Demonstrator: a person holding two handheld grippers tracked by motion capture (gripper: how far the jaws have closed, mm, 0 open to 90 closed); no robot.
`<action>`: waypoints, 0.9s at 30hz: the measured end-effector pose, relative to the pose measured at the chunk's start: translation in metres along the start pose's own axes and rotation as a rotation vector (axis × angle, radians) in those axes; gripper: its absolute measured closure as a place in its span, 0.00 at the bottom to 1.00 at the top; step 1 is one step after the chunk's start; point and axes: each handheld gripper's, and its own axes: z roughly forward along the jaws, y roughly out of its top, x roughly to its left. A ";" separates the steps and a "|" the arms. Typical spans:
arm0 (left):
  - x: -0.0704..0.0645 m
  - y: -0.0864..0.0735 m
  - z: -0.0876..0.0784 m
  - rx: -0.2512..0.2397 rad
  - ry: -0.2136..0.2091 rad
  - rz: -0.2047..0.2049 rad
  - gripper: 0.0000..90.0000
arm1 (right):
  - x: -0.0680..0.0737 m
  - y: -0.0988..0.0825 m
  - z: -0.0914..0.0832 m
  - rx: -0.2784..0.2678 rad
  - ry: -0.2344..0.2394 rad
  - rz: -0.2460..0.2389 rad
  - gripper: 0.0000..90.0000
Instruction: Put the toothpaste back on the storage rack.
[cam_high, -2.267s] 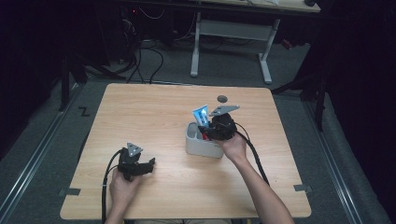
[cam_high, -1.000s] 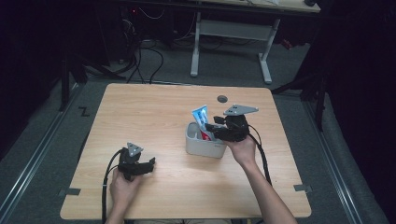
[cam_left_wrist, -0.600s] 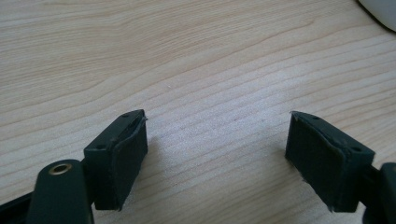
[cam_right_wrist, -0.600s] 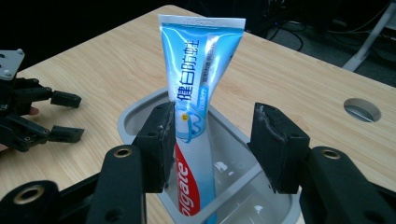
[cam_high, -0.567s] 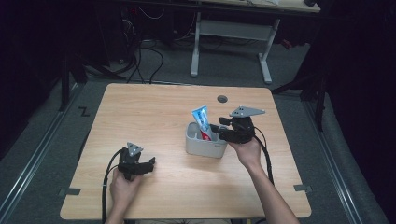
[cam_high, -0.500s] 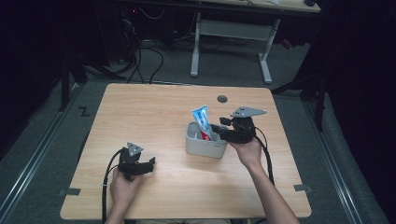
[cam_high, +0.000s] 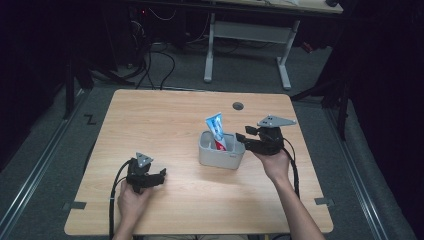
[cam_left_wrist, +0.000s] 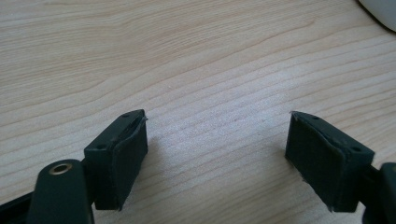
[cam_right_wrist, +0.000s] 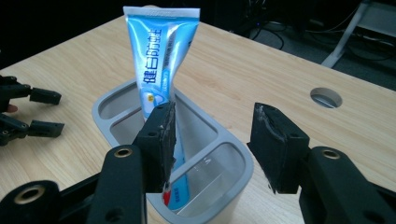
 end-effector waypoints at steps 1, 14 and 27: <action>0.000 0.000 0.000 0.000 0.000 0.000 0.24 | -0.002 0.000 -0.001 -0.005 -0.003 -0.001 0.56; 0.000 0.000 0.000 0.000 0.000 0.000 0.24 | -0.014 -0.007 -0.015 -0.017 -0.030 0.035 0.58; 0.000 0.000 0.000 0.000 0.001 0.001 0.24 | -0.022 -0.019 -0.024 -0.009 -0.056 0.054 0.57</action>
